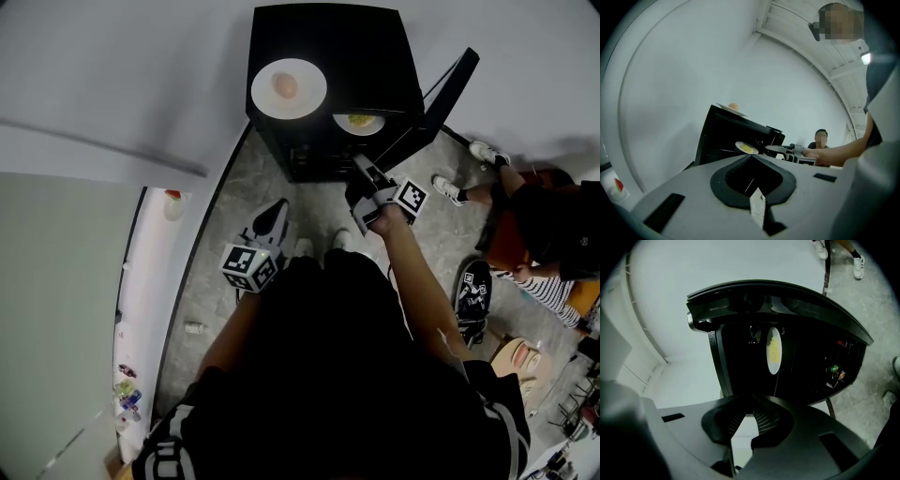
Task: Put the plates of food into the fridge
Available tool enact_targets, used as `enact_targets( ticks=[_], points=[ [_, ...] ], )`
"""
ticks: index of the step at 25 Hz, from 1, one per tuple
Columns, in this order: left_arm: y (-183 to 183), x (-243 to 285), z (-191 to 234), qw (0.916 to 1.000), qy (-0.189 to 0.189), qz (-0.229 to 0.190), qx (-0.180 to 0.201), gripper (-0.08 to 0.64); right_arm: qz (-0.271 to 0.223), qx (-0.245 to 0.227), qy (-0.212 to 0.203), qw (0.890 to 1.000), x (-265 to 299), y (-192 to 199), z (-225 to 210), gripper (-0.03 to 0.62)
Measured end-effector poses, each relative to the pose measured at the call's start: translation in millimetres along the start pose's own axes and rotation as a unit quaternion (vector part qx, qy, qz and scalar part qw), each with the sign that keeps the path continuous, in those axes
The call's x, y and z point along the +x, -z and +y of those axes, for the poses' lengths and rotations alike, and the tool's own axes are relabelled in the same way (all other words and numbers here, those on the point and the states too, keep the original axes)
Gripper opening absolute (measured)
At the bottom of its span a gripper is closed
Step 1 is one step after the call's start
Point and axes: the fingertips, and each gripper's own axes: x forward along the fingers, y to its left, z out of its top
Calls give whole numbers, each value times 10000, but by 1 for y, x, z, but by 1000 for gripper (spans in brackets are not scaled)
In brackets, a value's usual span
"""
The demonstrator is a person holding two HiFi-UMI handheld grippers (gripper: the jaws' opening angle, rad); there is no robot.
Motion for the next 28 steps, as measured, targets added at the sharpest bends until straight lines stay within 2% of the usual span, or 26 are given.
enact_targets(
  ticks=[6,10,28],
  points=[
    [1,-9,5,9999,-80,-57,-42,21,240,-76,-241,9994,11,19,22,41],
    [0,-13,8,9999,-136,-90,-43,21,434,-134,-364,9983,19,29,32,89],
    [3,-21,16,9992,-357,-131,-107,21,851,-146,-725,9936,50,57,75,103]
  ],
)
